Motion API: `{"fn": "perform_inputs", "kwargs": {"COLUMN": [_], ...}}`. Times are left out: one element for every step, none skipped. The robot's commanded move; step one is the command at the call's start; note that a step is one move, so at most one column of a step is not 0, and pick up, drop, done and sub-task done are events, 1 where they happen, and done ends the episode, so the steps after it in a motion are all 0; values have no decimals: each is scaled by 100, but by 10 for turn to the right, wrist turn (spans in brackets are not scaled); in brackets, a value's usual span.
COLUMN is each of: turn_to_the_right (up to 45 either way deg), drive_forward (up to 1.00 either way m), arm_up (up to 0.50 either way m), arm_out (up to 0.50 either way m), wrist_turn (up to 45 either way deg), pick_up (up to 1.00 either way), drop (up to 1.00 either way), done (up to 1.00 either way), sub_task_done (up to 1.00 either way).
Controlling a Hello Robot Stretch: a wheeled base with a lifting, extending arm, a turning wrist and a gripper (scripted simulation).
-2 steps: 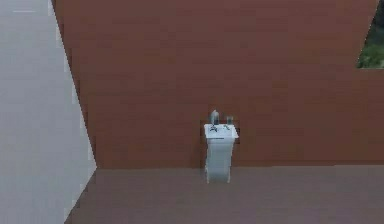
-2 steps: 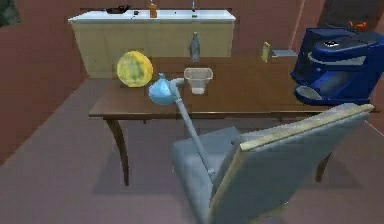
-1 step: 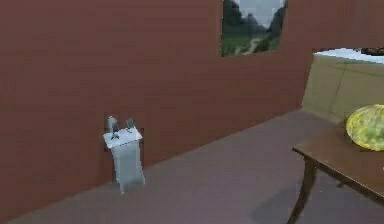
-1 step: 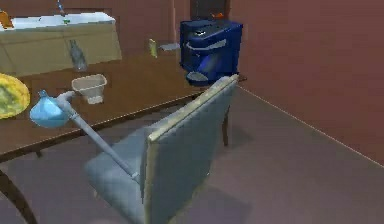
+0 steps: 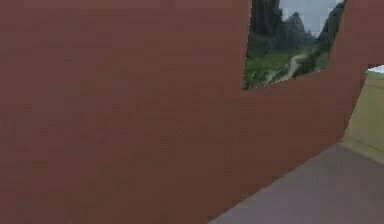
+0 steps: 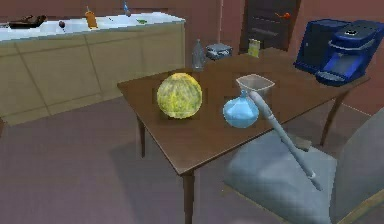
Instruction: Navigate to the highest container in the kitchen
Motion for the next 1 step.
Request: {"fn": "perform_inputs", "kwargs": {"turn_to_the_right": [0], "drive_forward": [35], "arm_up": [0], "arm_out": [0], "wrist_turn": [0], "pick_up": [0], "drop": [0], "done": [0], "sub_task_done": [0]}}
